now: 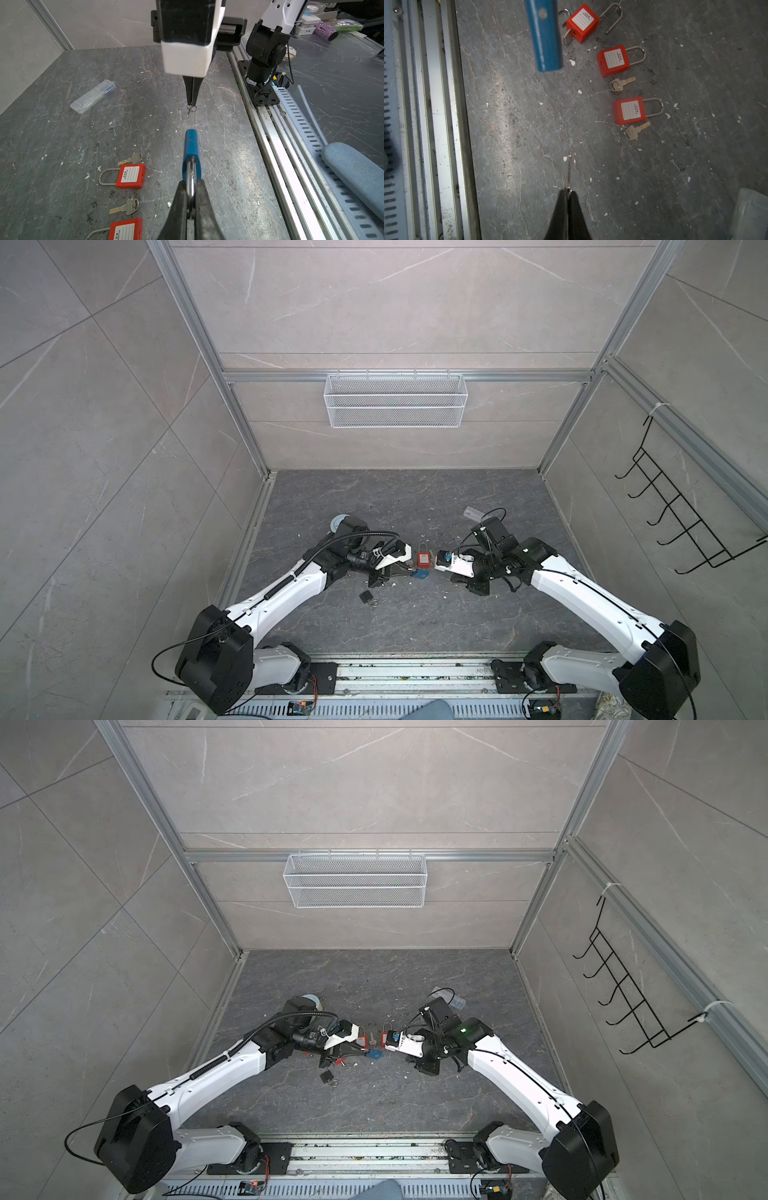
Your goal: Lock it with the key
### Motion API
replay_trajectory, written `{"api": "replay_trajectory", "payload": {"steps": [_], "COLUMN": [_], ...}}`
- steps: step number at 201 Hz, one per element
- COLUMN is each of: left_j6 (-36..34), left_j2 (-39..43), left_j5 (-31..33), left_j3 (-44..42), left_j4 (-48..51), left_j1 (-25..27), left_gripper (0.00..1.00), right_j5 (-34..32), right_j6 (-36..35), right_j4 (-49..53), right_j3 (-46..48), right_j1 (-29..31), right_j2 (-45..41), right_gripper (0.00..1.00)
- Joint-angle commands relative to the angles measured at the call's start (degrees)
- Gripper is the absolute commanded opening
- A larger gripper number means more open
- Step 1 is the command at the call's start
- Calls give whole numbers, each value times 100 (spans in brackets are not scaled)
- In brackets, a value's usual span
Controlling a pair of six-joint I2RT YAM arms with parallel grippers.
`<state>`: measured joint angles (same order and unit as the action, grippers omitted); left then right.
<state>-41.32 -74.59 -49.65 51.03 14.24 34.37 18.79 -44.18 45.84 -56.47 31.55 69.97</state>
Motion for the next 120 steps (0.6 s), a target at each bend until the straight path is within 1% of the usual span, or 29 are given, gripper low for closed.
{"api": "replay_trajectory", "payload": {"steps": [1,14,24,54,81,96,120], "left_j6": [-584,-617,-778,-939,-957,-982,-967], "left_j2": [-275,-478,-634,-1116,-1567,-1883,-2541], "left_j5": [-178,-149,-103,-72,-33,102,303], "left_j3": [636,880,1060,1493,1827,2080,2594], "left_j4": [1048,1416,1768,2491,2951,3247,3672], "left_j1": [-6,-3,-7,25,107,215,426], "left_gripper": [0,0,0,0,0,0,0], "right_j5": [-337,-400,-422,-882,-1213,-1565,-1681], "right_j6": [691,1140,1485,2664,3575,4180,4846], "right_j4": [-336,-481,-620,-1010,-858,-848,-869], "right_j3": [-19,-51,-55,2,-51,-29,100], "right_j1": [-37,-44,-43,-44,-44,-43,-43], "right_j2": [-131,-167,-246,-529,-582,-590,-586], "right_gripper": [0,0,0,0,0,0,0]}}
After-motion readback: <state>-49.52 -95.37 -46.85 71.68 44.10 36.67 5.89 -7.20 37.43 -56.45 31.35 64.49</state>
